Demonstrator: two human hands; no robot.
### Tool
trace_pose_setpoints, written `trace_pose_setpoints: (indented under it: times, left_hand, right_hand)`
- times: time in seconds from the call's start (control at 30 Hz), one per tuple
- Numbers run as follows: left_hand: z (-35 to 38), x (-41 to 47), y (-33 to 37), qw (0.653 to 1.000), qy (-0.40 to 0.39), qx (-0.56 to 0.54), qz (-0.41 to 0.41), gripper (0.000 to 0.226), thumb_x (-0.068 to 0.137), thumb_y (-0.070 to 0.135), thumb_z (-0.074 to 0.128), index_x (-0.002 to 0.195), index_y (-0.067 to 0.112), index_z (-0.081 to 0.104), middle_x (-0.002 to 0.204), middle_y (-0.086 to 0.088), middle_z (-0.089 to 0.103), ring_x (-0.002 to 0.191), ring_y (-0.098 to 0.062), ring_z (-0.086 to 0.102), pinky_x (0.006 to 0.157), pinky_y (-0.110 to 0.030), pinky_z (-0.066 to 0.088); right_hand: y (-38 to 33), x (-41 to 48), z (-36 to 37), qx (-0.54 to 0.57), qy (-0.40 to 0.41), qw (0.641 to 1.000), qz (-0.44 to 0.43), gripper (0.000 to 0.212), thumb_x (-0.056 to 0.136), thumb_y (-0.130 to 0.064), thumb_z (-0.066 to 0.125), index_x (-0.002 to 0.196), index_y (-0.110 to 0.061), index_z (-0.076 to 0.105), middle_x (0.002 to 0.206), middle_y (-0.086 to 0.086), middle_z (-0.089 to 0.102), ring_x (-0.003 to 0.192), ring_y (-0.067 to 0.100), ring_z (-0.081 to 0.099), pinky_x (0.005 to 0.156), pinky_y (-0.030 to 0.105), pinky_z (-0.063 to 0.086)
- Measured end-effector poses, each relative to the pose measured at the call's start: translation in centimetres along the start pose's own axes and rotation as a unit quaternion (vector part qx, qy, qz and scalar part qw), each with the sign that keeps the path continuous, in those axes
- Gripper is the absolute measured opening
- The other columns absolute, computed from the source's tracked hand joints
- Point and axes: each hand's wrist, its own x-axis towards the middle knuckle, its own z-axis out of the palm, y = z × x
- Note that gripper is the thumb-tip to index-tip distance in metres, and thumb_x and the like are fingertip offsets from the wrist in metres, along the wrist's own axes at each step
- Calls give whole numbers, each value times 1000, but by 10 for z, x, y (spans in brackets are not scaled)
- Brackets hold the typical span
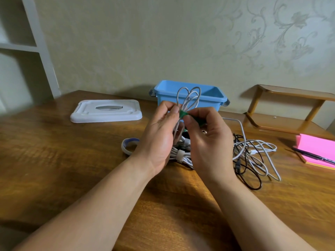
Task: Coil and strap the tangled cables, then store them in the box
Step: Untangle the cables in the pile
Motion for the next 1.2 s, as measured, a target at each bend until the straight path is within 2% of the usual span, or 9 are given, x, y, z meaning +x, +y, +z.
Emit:
trace_pose_setpoints:
  times: [0.1, 0.2, 0.33, 0.43, 0.6, 0.73, 0.9, 1.07, 1.2]
  left_hand:
    - [0, -2, 2, 999, -3, 24, -27, 23, 115, 27, 43, 109, 20, 65, 113, -18, 69, 104, -25, 62, 85, -42, 46]
    - [1, -3, 2, 997, 0, 68, -32, 31, 116, 30, 41, 96, 32, 65, 103, -8, 65, 93, -23, 55, 76, -38, 44]
    - [3, -3, 1, 996, 29, 85, 1, 28, 117, 26, 40, 100, 24, 63, 85, -2, 60, 73, -13, 51, 65, -31, 42]
    - [4, -4, -1, 994, 56, 91, 16, 23, 116, 24, 41, 113, 20, 63, 91, 9, 71, 76, -2, 63, 66, -21, 48]
    - [4, -2, 0, 995, 79, 53, 37, 20, 115, 14, 44, 115, 14, 64, 99, 4, 76, 87, -4, 71, 75, -20, 54]
    - [0, 0, 2, 997, 68, 17, 18, 24, 114, 15, 47, 117, 16, 70, 118, -9, 77, 108, -19, 73, 90, -36, 55]
    - [1, -1, 9, 999, 34, 0, -3, 28, 113, 12, 46, 110, 15, 73, 93, -1, 74, 75, -5, 63, 65, -20, 49]
    - [-1, -1, 10, 1000, 13, -8, -18, 19, 112, 13, 48, 104, 15, 66, 94, -9, 66, 70, -6, 54, 56, -19, 41]
    - [-2, -1, 6, 998, 11, 69, -3, 27, 114, 18, 45, 105, 13, 70, 80, -2, 59, 69, -9, 50, 58, -23, 39]
  right_hand:
    - [2, 0, -1, -72, 0, 997, -41, 12, 97, -15, 74, 102, -25, 70, 100, -16, 71, 99, 14, 70, 85, 40, 58]
    - [1, 2, -6, -137, 2, 986, -99, 16, 93, -11, 78, 102, -24, 73, 96, -31, 60, 102, 15, 66, 84, 36, 56]
    - [3, 4, -8, -182, 9, 971, -157, 12, 91, -11, 80, 101, -17, 76, 96, -15, 68, 101, 20, 62, 84, 33, 52]
    - [5, 4, -5, -182, 22, 971, -151, 12, 91, -13, 82, 99, -19, 76, 98, -11, 70, 101, 18, 62, 87, 28, 49]
    - [6, 0, 3, -31, 1, 999, -10, 14, 96, -12, 77, 94, -24, 69, 96, -11, 75, 98, 12, 72, 87, 31, 56]
    - [9, 5, 2, 214, -76, 963, 144, 5, 101, -12, 72, 96, -13, 71, 97, 6, 77, 95, 22, 72, 93, 42, 57]
    - [18, 13, -7, 282, -117, 936, 174, 19, 95, -18, 73, 105, -2, 70, 102, 19, 71, 97, 37, 65, 104, 70, 46]
    - [18, 19, -15, 313, -170, 917, 179, 35, 97, -10, 68, 128, 4, 63, 98, 15, 69, 93, 36, 63, 93, 58, 52]
    - [18, 20, -18, 276, -178, 930, 165, 32, 102, -10, 65, 132, 2, 67, 100, 11, 70, 96, 35, 63, 99, 60, 51]
